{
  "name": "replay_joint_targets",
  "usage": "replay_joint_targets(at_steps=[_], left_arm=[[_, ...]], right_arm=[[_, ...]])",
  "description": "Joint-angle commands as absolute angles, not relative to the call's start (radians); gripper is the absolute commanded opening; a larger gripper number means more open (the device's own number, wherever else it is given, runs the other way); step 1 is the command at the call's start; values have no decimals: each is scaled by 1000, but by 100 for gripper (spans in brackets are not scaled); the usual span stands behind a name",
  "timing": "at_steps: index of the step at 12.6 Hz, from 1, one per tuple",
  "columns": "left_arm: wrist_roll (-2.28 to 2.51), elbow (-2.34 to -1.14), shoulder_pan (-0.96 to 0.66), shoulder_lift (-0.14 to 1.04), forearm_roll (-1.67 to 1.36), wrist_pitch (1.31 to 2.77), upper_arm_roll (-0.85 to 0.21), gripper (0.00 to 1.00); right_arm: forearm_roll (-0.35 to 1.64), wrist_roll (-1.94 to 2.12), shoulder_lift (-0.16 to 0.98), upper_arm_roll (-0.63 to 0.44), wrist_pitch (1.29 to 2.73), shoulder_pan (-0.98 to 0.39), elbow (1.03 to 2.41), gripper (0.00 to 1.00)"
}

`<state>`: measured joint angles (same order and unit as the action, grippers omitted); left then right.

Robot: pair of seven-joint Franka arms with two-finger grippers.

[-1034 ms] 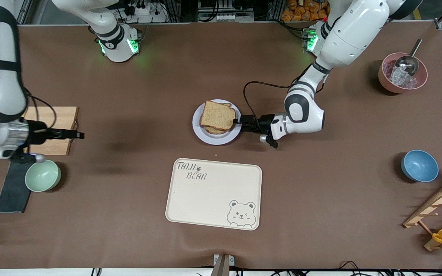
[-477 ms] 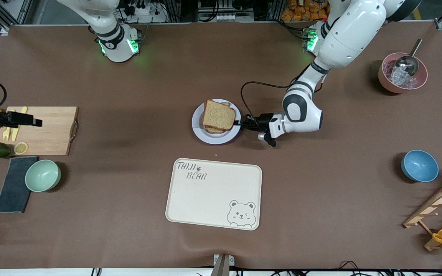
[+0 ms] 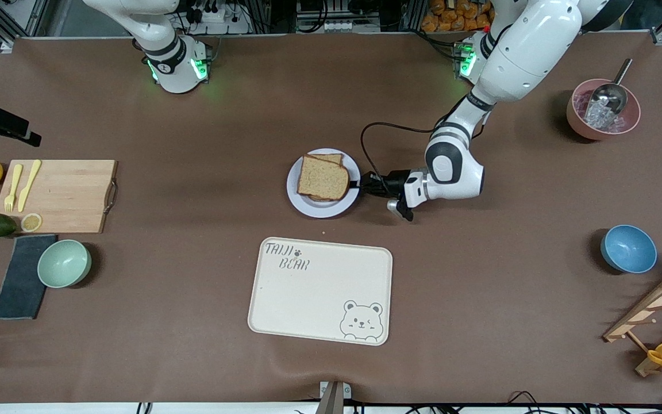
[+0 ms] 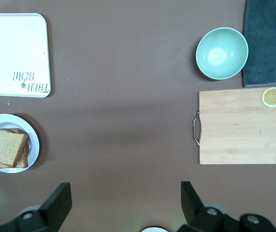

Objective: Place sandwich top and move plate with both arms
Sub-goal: 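Withdraw the right gripper while the left gripper holds the plate, then slide the plate with the left gripper onto the bear tray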

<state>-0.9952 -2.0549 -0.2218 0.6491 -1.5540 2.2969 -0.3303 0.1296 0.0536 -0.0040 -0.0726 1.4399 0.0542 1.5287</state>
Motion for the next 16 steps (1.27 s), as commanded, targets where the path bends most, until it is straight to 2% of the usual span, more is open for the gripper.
replay_joint_targets(at_steps=[1, 8, 12, 16], left_arm=[[-1023, -2066, -149, 626, -1598, 2260, -356, 0], [-1078, -2063, 58, 627, -1658, 2226, -511, 0], [-1081, -1993, 55, 641, -1764, 2227, -509, 0], [-1078, -1864, 38, 702, -1855, 2262, -502, 0]], right_arm=[[91, 40, -26, -98, 1486, 2, 1560, 100], [86, 48, -11, -94, 1520, 3, 1534, 100], [9, 46, -18, -92, 1516, -15, 1534, 100], [9, 35, -20, -94, 1516, -18, 1536, 100]])
